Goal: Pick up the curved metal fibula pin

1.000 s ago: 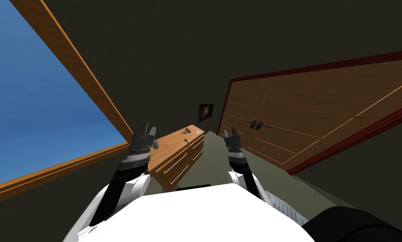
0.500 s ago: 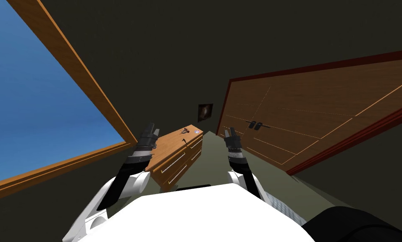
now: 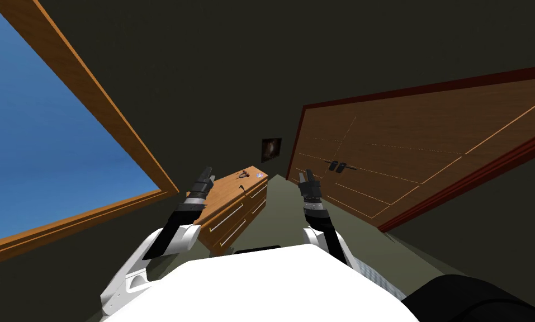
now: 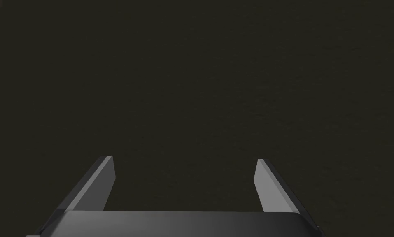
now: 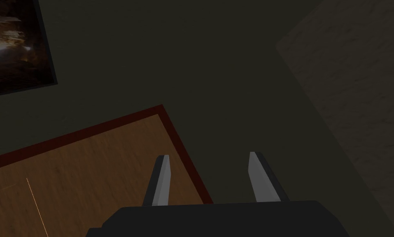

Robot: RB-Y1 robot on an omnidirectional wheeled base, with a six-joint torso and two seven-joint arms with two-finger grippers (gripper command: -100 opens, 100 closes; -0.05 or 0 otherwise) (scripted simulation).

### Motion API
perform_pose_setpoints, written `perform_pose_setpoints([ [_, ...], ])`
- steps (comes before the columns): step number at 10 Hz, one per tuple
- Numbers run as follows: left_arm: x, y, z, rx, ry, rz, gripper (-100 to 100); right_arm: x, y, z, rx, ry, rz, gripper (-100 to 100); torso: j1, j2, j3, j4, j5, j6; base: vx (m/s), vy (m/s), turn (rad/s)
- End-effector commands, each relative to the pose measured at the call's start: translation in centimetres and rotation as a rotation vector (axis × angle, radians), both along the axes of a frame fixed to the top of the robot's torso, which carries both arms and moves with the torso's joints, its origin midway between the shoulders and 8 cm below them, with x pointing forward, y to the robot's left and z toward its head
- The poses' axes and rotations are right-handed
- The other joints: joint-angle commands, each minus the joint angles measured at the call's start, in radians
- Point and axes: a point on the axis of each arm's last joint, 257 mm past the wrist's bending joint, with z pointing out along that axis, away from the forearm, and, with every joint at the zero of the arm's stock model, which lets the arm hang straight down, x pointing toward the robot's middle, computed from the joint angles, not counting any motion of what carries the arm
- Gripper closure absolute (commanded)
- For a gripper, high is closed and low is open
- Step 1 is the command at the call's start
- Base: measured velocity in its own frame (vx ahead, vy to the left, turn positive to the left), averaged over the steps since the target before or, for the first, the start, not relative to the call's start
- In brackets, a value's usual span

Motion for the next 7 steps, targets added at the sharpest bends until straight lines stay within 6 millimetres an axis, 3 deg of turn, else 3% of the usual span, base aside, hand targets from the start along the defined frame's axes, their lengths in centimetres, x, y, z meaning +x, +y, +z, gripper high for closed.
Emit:
perform_pose_setpoints([
  [1, 1.4, 0.7, -2.2, 0.016, 0.067, 0.011, -100, 0.0, 0.0, 0.0, 0.0, 0.0, 0.0, 0, 0.0, 0.0, 0.0, 0.0, 0.0, 0.0, 0.013, -0.064, -0.041],
  [4, 3.8, 1.9, -6.6, 0.059, 0.195, 0.036, -100, 0.0, 0.0, 0.0, 0.0, 0.0, 0.0, 0, 0.0, -0.002, -0.001, 0.0, 0.0, 0.0, 0.035, -0.063, -0.056],
  [5, 3.8, 1.9, -6.6, 0.059, 0.195, 0.036, -100, 0.0, 0.0, 0.0, 0.0, 0.0, 0.0, 0, 0.0, -0.002, -0.001, 0.0, 0.0, 0.0, 0.024, -0.048, -0.014],
  [7, 5.1, 2.8, -9.8, 0.099, 0.285, 0.057, -100, 0.0, 0.0, 0.0, 0.0, 0.0, 0.0, 0, 0.002, -0.001, -0.001, 0.0, 0.0, 0.0, 0.03, -0.041, -0.062],
])
